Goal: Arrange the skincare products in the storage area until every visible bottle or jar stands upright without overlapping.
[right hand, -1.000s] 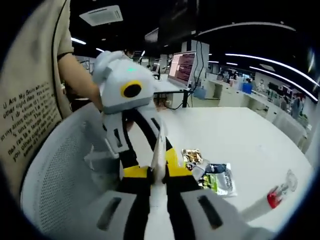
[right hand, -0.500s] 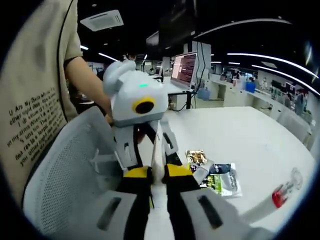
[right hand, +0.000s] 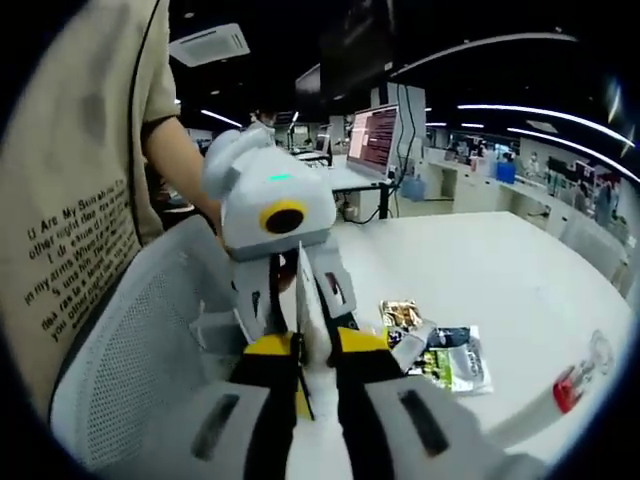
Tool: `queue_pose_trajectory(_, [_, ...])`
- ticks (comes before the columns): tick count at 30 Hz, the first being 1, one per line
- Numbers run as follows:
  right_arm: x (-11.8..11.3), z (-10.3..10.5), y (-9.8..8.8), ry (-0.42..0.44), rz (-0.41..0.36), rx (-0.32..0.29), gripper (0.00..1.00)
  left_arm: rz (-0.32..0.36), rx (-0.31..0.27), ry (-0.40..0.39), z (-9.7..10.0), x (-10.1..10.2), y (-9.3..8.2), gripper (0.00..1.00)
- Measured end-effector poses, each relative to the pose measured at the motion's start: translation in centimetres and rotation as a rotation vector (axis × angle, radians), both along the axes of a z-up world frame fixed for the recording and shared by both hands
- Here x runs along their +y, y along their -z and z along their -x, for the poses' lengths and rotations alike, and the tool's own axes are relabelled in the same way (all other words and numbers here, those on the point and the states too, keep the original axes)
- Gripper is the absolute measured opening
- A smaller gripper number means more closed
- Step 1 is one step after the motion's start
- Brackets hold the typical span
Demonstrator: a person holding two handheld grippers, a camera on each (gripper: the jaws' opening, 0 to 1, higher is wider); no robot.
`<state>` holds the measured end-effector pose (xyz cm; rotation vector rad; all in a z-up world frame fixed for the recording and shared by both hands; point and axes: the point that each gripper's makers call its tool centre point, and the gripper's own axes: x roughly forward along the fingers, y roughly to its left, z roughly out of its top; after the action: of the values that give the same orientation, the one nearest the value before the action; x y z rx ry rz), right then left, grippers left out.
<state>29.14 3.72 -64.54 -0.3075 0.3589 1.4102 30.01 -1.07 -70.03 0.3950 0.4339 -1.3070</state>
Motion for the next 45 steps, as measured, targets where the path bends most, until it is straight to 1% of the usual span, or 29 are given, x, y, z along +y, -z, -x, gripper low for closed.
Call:
queue_pose_trajectory(1, [0.0, 0.1, 0.0, -0.008, -0.001, 0.004, 0.12, 0.004, -0.003, -0.001, 0.0, 0.0, 0.0, 0.18])
queue_pose_trajectory(3, [0.0, 0.2, 0.0, -0.021, 0.003, 0.013, 0.11, 0.02, -0.03, 0.013, 0.0, 0.1, -0.1, 0.2])
queue_pose_trajectory(5, [0.0, 0.0, 0.1, -0.022, 0.006, 0.009, 0.11, 0.024, -0.021, 0.003, -0.1, 0.3, -0.1, 0.21])
queue_pose_trajectory(9, [0.0, -0.1, 0.1, -0.025, 0.014, 0.008, 0.11, 0.0, -0.022, 0.014, -0.1, 1.0, 0.1, 0.21])
queue_pose_trajectory(13, [0.1, -0.1, 0.1, -0.032, 0.004, 0.02, 0.11, -0.006, -0.004, 0.024, 0.0, 1.3, 0.2, 0.18])
queue_pose_trajectory(17, [0.0, -0.2, 0.1, -0.017, 0.002, 0.021, 0.12, -0.005, 0.009, 0.007, -0.1, 1.2, 0.2, 0.16])
queue_pose_trajectory(20, [0.2, -0.5, 0.3, 0.024, -0.001, 0.017, 0.15, 0.01, 0.035, -0.018, -0.3, 1.2, 0.2, 0.14])
queue_pose_trajectory(24, [0.1, -0.6, 1.3, 0.104, 0.041, 0.014, 0.19, 0.012, 0.043, -0.026, -0.2, 1.0, 0.1, 0.13])
queue_pose_trajectory(26, [0.1, -0.8, 1.2, 0.168, 0.016, 0.039, 0.21, 0.013, 0.048, -0.031, -0.3, 1.0, 0.1, 0.13])
queue_pose_trajectory(28, [0.0, -0.9, 0.9, 0.233, -0.023, 0.085, 0.22, 0.015, 0.053, -0.034, -0.2, 0.9, 0.1, 0.12])
queue_pose_trajectory(30, [-0.4, -1.0, 1.0, 0.266, -0.022, 0.082, 0.23, 0.014, 0.057, -0.037, -0.2, 0.9, 0.1, 0.12])
queue_pose_trajectory(32, [-0.9, -0.8, 1.1, 0.3, -0.016, 0.075, 0.29, 0.012, 0.062, -0.04, -0.3, 0.8, 0.1, 0.12])
queue_pose_trajectory(34, [-1.4, -0.6, 1.1, 0.341, -0.03, 0.072, 0.39, 0.007, 0.062, -0.039, -0.3, 0.7, 0.1, 0.12])
queue_pose_trajectory(36, [-2.1, -0.3, 1.1, 0.381, -0.045, 0.084, 0.48, -0.001, 0.058, -0.032, -0.2, 0.6, 0.1, 0.12])
queue_pose_trajectory(41, [-3.9, 0.4, 1.3, 0.463, -0.063, 0.098, 0.6, -0.015, 0.054, -0.017, -0.2, 0.4, 0.1, 0.12])
queue_pose_trajectory(45, [-5.1, 0.7, 1.5, 0.52, -0.068, 0.099, 0.67, -0.004, 0.063, -0.024, -0.4, 0.1, -0.5, 0.12])
